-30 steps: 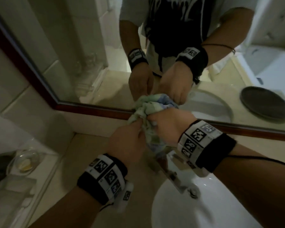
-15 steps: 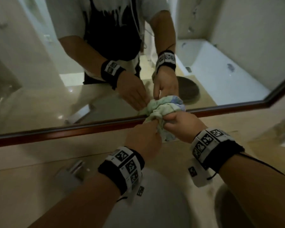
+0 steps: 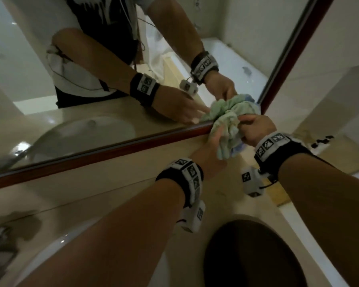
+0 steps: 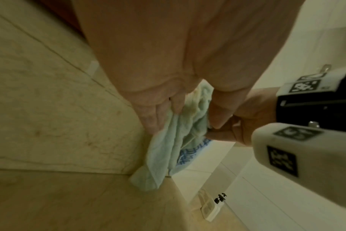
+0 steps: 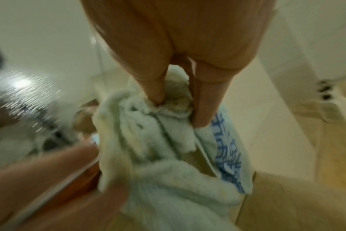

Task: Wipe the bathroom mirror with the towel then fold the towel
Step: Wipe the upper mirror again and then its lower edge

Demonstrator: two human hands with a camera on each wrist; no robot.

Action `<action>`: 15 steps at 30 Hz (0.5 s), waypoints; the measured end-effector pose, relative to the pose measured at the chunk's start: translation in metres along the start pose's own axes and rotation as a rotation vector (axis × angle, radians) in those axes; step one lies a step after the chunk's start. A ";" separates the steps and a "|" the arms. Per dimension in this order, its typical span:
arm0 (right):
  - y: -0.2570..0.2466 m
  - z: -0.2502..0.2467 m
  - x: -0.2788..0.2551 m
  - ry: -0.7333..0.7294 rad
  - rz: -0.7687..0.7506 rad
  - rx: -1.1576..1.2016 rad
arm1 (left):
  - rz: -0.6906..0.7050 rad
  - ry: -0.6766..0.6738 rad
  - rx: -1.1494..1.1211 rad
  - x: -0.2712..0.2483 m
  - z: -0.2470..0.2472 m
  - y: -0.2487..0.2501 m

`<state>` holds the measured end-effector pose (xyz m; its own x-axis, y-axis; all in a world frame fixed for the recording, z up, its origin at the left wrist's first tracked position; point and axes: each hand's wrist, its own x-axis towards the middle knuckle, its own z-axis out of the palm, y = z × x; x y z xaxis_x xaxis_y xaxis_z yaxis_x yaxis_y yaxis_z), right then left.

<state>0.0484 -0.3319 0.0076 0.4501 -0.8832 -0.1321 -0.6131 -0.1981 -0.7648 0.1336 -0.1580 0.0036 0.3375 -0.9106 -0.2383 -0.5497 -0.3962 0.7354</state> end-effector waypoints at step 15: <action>-0.128 0.002 -0.156 -0.763 0.118 0.979 | -0.310 0.216 -0.535 -0.163 -0.117 -0.029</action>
<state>0.0582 -0.1676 0.1246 0.8878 -0.3368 -0.3136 -0.0819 0.5549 -0.8279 0.1840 0.0158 0.0956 0.5962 -0.6972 -0.3981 0.0348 -0.4730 0.8804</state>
